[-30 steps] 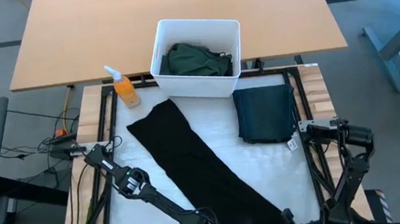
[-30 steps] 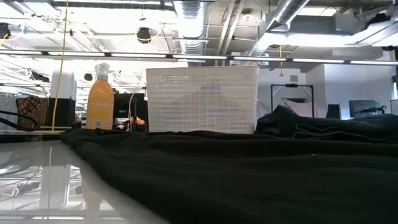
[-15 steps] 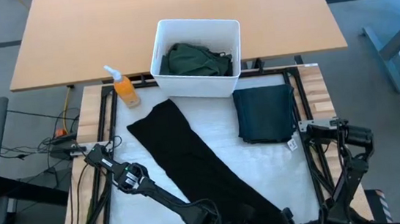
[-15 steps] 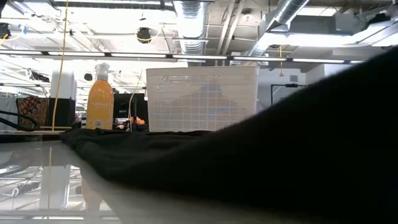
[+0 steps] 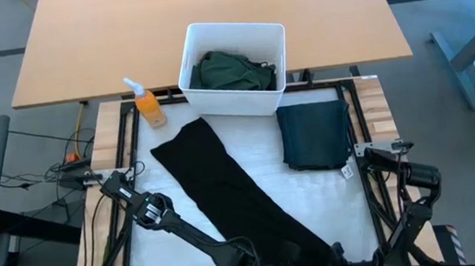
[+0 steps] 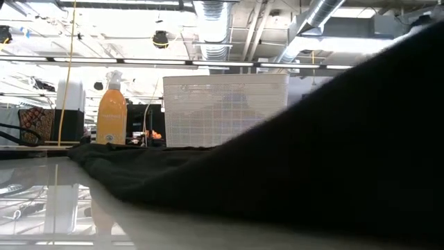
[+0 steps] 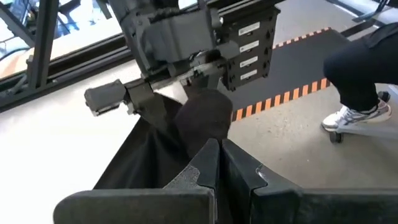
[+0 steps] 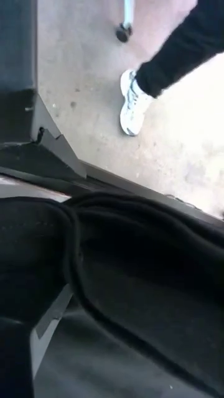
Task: Fold laundry
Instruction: Fold the black t-shirt
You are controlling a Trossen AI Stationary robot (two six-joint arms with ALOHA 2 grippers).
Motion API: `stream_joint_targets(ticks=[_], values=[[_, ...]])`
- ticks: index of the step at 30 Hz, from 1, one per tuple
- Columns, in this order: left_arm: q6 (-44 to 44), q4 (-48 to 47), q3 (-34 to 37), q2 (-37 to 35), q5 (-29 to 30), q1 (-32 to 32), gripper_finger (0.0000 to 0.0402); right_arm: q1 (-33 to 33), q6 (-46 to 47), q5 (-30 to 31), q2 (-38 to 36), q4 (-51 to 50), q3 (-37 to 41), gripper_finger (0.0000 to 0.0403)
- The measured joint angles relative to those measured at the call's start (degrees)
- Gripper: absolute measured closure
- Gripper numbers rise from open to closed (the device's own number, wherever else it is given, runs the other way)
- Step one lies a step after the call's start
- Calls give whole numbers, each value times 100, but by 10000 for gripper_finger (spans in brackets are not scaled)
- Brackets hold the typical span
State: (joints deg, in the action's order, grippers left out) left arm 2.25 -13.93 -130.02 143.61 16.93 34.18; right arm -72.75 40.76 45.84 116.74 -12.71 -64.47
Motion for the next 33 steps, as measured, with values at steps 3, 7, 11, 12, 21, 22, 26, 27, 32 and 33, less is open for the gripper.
stream_joint_targets(ticks=[3, 7, 11, 12, 21, 22, 26, 27, 32, 33], values=[[12, 55, 0, 2, -7, 6, 401, 18, -5, 179, 164, 171, -4, 161], [5, 40, 0, 4, -11, 24, 401, 32, 144, 281, 236, 228, -9, 178], [3, 115, 0, 4, -81, 54, 401, -13, 260, 488, 235, 163, -9, 219], [-3, 123, 0, 4, -122, 64, 401, -13, 262, 492, 235, 158, -9, 235], [-265, 140, 0, 2, -262, 130, 401, -19, 25, 294, 59, 28, 5, 376], [-320, 150, 0, 2, -297, 150, 401, -17, 9, 190, -28, -33, 14, 376], [-655, 311, 0, -4, -317, 298, 401, 65, -6, -480, -663, -321, 15, 375], [-776, 342, 0, -6, -315, 343, 401, 97, -7, -703, -853, -384, 13, 375], [-1264, 544, 0, -13, 15, 589, 401, 410, -9, -1905, -1744, -712, 13, 375], [-1259, 733, 0, -11, 128, 648, 401, 538, -10, -2192, -1919, -729, 13, 375]])
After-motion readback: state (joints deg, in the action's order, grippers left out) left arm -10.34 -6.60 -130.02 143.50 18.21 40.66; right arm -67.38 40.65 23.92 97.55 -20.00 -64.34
